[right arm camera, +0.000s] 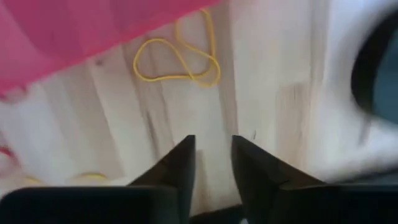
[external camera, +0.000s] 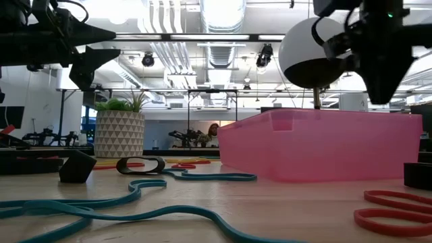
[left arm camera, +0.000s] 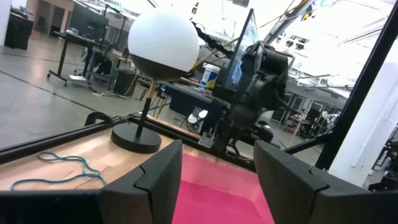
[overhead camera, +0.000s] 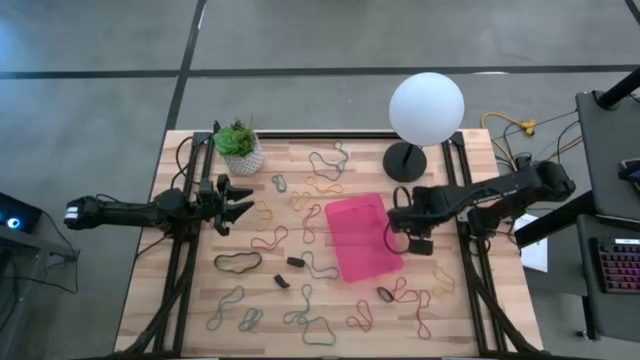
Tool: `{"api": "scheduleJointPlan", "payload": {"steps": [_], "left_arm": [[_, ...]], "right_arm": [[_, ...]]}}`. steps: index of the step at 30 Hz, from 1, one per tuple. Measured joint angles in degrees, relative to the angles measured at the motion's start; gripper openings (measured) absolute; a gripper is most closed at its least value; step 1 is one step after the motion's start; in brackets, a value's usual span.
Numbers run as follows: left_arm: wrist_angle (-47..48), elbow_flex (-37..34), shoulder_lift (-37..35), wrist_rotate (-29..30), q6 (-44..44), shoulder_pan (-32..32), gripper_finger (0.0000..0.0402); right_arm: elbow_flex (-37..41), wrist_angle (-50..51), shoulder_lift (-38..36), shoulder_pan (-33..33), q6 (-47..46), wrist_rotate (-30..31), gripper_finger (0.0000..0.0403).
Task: Pick and place rubber bands into bin
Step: Put the yellow rubber band into the pink bin
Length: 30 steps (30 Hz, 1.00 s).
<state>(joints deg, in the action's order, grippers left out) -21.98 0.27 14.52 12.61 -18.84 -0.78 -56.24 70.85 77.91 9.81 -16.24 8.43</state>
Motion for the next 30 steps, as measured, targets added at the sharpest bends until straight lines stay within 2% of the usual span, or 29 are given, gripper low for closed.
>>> {"api": "scheduleJointPlan", "payload": {"steps": [3, 6, 11, 18, 24, 30], "left_arm": [[0.00, 0.00, -0.04, 0.00, 0.00, -0.04, 0.0184], [-0.02, 0.00, -0.03, 0.01, 0.01, -0.04, 0.0184], [0.02, 0.00, -0.04, 0.01, 0.01, -0.04, 0.0184], [0.00, 0.00, -0.04, -0.01, 0.01, -0.02, 0.0184], [0.00, 0.00, 0.00, -0.01, 0.01, -0.02, 0.0184], [-0.04, 0.00, 0.04, -0.01, -0.01, -0.02, 0.0184]], "right_arm": [[2.64, -4.37, 0.54, 2.96, 11.98, 2.28, 0.0135], [5.11, -9.53, 0.84, 4.14, 20.36, 1.76, 0.0162], [9.29, -14.41, 2.18, 3.45, 24.69, 1.47, 0.0181], [11.16, -17.76, 7.13, 0.85, 25.77, -1.17, 0.0175], [11.18, -20.06, 13.78, -1.40, 27.33, -1.22, 0.0153], [10.77, -19.60, 16.99, -3.64, 28.65, -4.90, 0.0127]]}}
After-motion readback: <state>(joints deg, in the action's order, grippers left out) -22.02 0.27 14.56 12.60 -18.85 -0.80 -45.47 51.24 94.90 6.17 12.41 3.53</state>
